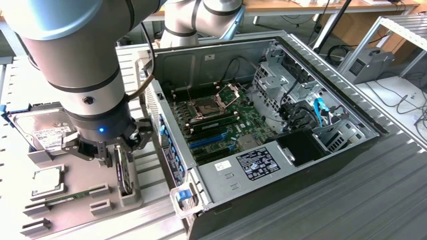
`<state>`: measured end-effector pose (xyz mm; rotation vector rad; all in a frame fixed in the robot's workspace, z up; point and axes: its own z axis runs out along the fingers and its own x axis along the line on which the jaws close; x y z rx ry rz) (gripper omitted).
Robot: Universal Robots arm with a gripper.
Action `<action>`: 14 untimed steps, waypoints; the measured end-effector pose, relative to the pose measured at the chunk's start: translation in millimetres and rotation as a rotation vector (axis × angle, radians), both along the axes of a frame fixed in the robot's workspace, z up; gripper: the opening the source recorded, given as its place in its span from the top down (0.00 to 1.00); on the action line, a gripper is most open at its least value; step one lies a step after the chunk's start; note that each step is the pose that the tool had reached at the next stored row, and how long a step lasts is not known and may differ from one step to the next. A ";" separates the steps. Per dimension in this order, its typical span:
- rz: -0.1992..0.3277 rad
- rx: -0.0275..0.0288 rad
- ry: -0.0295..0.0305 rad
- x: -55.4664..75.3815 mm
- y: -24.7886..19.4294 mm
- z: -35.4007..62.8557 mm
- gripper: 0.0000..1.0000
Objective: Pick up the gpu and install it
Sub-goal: 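Pick up the gpu and move the gpu toward the slot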
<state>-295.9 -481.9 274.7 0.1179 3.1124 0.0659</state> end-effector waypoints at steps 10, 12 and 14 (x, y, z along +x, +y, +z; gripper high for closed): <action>0.000 -0.0013 0.0000 -4.1 0.0 -0.9 0.58; 0.000 -0.0014 0.0001 -5.2 0.0 -1.1 0.58; 0.000 -0.0015 0.0001 -6.0 0.3 -1.4 0.58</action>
